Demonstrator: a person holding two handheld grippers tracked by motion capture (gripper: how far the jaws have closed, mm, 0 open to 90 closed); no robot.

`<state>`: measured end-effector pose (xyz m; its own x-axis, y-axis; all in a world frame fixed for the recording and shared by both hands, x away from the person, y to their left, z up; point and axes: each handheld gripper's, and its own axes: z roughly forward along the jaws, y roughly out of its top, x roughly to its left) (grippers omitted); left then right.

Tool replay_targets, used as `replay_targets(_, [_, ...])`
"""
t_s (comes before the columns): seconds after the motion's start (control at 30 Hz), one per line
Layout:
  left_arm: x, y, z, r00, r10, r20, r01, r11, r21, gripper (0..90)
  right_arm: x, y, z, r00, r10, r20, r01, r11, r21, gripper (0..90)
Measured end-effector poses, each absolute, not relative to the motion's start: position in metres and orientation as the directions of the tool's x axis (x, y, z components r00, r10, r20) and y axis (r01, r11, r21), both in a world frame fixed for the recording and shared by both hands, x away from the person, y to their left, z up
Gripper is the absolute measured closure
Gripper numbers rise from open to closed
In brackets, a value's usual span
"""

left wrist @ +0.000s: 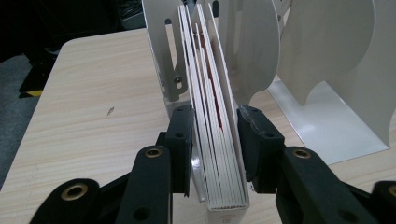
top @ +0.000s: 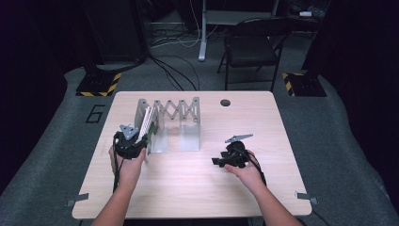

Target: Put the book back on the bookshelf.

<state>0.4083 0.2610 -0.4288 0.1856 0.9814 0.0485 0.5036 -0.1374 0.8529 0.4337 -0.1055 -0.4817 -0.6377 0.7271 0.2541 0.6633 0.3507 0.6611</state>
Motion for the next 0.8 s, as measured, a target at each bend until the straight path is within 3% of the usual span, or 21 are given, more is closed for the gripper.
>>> replay_targets(0.8, [0.397, 0.261, -0.408, 0.216, 0.976, 0.041, 0.469, -0.141, 0.872, 66.4, 0.433, -0.105, -0.481, -0.638, 0.727, 0.254, 0.664, 0.352, 0.660, 44.0])
